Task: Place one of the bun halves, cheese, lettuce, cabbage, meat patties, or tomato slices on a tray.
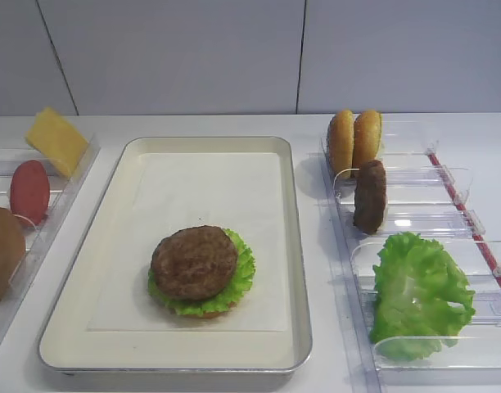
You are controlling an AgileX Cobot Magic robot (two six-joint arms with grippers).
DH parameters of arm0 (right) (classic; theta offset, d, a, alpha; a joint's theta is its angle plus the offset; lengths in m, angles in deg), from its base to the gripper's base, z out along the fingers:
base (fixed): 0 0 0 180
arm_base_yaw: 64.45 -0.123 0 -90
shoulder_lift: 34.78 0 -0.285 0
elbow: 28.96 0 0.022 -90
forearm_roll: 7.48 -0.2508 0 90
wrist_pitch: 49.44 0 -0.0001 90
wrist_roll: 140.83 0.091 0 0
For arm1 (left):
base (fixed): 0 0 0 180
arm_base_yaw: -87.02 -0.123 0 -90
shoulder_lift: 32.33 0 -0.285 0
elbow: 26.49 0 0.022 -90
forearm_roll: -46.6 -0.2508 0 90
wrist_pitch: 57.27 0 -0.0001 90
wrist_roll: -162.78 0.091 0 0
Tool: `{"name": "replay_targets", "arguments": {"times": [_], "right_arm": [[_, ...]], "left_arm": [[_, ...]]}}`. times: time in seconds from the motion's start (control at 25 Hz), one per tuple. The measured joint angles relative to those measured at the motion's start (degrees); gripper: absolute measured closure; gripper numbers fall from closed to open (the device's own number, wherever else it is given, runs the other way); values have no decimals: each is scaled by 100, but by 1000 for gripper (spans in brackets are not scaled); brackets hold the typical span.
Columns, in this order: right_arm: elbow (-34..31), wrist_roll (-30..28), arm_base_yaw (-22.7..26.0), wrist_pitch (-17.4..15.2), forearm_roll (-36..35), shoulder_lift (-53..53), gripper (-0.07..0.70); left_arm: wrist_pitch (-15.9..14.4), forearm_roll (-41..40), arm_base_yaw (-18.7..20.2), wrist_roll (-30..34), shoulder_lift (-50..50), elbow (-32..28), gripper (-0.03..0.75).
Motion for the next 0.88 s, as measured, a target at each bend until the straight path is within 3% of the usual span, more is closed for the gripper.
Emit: {"name": "replay_targets", "arguments": {"times": [0.28,0.52,0.88], "right_arm": [[-1241,-14,82,-60,288,1909,285],[-1711,-543,1257,-78,12,3303,285],[-2453,-1390,2596,319,-528,4478,285]], "left_arm": [[0,0,0,0,0,0,533],[0,0,0,0,0,0,533],[0,0,0,0,0,0,533]]}}
